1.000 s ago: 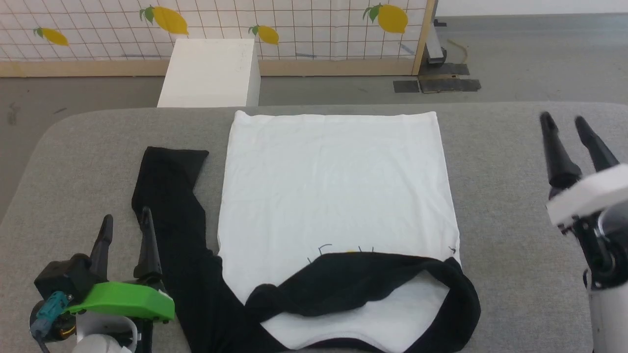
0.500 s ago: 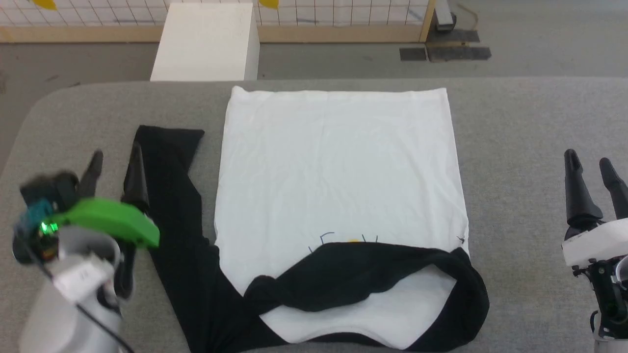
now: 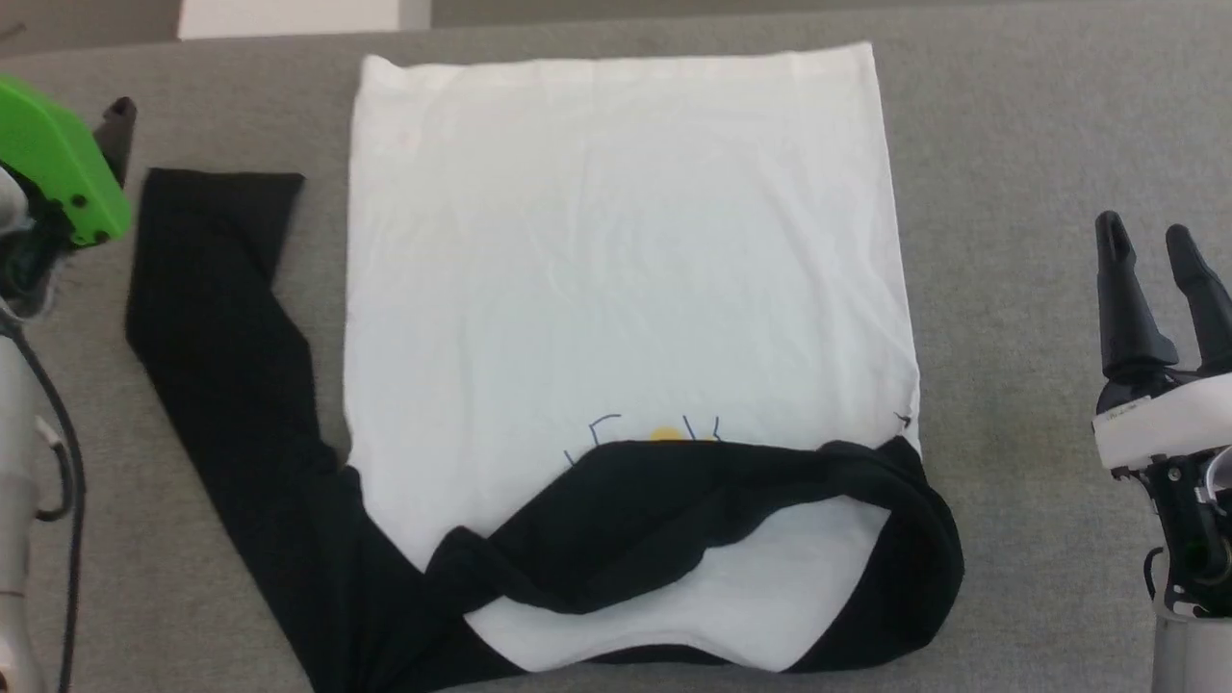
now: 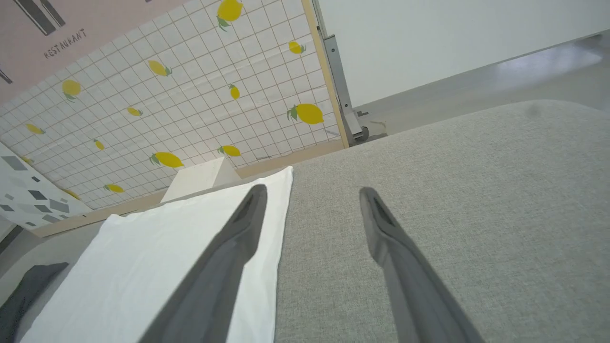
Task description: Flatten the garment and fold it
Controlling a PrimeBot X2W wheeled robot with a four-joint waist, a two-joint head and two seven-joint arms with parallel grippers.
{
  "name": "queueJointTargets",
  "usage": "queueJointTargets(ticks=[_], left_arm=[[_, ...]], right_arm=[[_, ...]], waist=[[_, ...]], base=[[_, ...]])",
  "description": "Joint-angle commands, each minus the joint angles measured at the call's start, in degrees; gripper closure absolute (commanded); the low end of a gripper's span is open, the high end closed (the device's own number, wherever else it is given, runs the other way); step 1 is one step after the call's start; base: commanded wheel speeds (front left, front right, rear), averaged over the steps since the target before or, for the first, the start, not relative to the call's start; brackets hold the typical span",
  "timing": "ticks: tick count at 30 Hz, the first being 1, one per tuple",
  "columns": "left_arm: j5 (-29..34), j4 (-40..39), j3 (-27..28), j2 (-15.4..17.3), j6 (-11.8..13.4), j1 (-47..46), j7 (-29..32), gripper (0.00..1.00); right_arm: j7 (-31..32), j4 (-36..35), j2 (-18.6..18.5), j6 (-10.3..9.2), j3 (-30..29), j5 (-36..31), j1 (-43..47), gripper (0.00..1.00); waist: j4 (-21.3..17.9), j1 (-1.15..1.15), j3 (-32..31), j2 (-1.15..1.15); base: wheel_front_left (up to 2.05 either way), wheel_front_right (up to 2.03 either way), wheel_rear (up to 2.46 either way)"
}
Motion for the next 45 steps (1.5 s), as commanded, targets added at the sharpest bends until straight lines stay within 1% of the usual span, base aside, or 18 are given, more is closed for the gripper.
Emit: queueJointTargets(ticks=[1,3,7,12,15,18,23,24,25,27,31,37,40,45], left_arm=[[-0.95,0.47,-0.10,0.87,0.22,-1.41,2.34,0.00],[-1.47,1.03,-0.26,2.01,0.75,-2.36,6.85,0.00],[-1.60,0.79,-0.46,4.20,2.53,-2.50,13.27,0.00],[1.12,0.34,-0.92,7.65,5.83,-1.12,15.51,0.00],[1.79,0.50,-0.68,8.80,7.54,-0.02,16.24,0.00],[-0.17,0.54,0.25,7.92,7.82,0.97,17.40,0.00],[-4.12,1.08,1.00,5.94,6.79,1.97,21.18,0.00],[-4.62,0.98,1.08,5.67,6.65,2.15,21.55,0.47],[-4.97,0.71,1.31,5.51,6.49,2.23,21.22,1.00],[-5.99,0.59,1.95,5.00,6.22,2.48,20.70,1.00],[-6.84,0.08,3.42,4.82,5.47,2.02,16.98,1.00],[-9.12,2.01,7.99,3.53,6.84,0.74,9.47,1.00],[-10.70,3.56,10.31,2.57,7.10,0.63,6.00,1.00],[-11.42,6.27,12.61,2.15,7.87,2.02,1.46,1.00]], right_arm=[[-0.16,-0.47,0.02,-0.08,0.04,0.46,-0.89,0.00],[-0.32,-0.72,0.02,-0.08,0.07,0.43,-1.14,0.00],[-0.40,-1.21,0.02,-0.08,0.01,0.67,-1.20,0.00],[-0.82,-1.57,0.02,-0.08,0.44,0.83,-1.70,0.00],[-0.78,-1.68,0.02,-0.08,0.93,0.65,-2.13,0.00],[-0.69,-2.02,0.02,-0.08,1.08,0.67,-2.48,0.00],[-0.28,-2.46,0.03,-0.08,0.51,0.35,-2.73,0.00],[-0.18,-2.57,0.03,-0.08,0.32,0.26,-2.81,0.00],[-0.08,-2.67,0.03,-0.08,0.19,0.22,-2.86,0.00],[0.06,-2.86,0.03,-0.08,0.06,0.10,-2.95,0.00],[0.33,-2.99,0.03,-0.08,-0.04,-0.10,-2.96,0.00],[0.32,-2.21,0.03,-0.08,-0.11,-0.53,-2.98,0.00],[0.49,-1.74,0.03,-0.08,-0.61,-1.02,-2.63,0.00],[0.90,-0.93,0.03,-0.08,-1.34,-1.20,-1.29,0.00]], waist=[[-3.78,-0.01,5.25,0.00],[-4.43,-0.01,6.55,0.00],[-5.18,-0.01,8.74,0.00],[-5.67,-0.01,10.46,0.00],[-5.68,-0.01,10.97,0.00],[-5.36,-0.01,11.36,0.00],[-4.58,-0.01,11.68,0.00],[-4.43,-0.01,11.73,0.00],[-4.33,-0.01,11.81,0.00],[-4.19,-0.01,11.80,0.00],[-3.85,-0.01,11.62,0.00],[-2.94,-0.01,9.61,0.00],[-1.69,-0.01,7.23,0.00],[0.50,-0.01,2.63,0.00]], base=[[0.00,0.00,0.00],[0.00,0.00,0.00],[0.00,0.00,0.00],[0.00,0.00,0.00],[0.00,0.00,0.00],[0.00,0.00,0.00],[0.00,0.00,0.00],[0.00,0.00,0.00],[0.00,0.00,0.00],[0.00,0.00,0.00],[0.00,0.00,0.00],[0.00,0.00,0.00],[0.00,0.00,0.00],[0.00,0.00,0.00]])
